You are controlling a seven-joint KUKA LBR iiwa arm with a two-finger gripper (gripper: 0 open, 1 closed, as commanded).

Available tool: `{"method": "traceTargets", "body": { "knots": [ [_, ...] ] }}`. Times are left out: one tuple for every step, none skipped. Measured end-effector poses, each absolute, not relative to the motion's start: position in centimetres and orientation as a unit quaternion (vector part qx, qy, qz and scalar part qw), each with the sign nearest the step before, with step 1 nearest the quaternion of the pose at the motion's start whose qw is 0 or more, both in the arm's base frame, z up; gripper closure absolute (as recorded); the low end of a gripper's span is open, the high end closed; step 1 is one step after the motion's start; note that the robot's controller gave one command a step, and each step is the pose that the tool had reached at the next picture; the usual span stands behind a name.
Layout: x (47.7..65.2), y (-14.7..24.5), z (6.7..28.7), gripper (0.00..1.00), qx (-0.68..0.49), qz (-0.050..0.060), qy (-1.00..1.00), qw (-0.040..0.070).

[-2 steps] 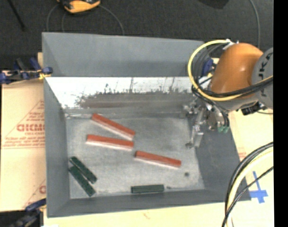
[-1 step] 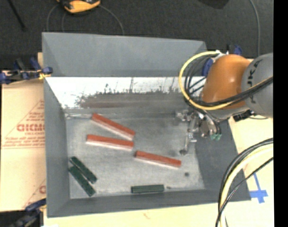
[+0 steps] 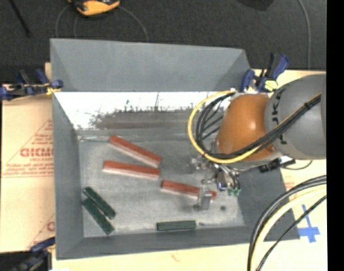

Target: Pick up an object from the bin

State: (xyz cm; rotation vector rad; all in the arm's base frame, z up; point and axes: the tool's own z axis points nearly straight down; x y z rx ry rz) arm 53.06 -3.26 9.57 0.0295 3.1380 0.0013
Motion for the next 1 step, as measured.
{"method": "traceTargets", "body": {
  "knots": [
    [57.81,-0.69,7.22,1.0,-0.009,-0.001,1.0,0.004]
  ]
}}
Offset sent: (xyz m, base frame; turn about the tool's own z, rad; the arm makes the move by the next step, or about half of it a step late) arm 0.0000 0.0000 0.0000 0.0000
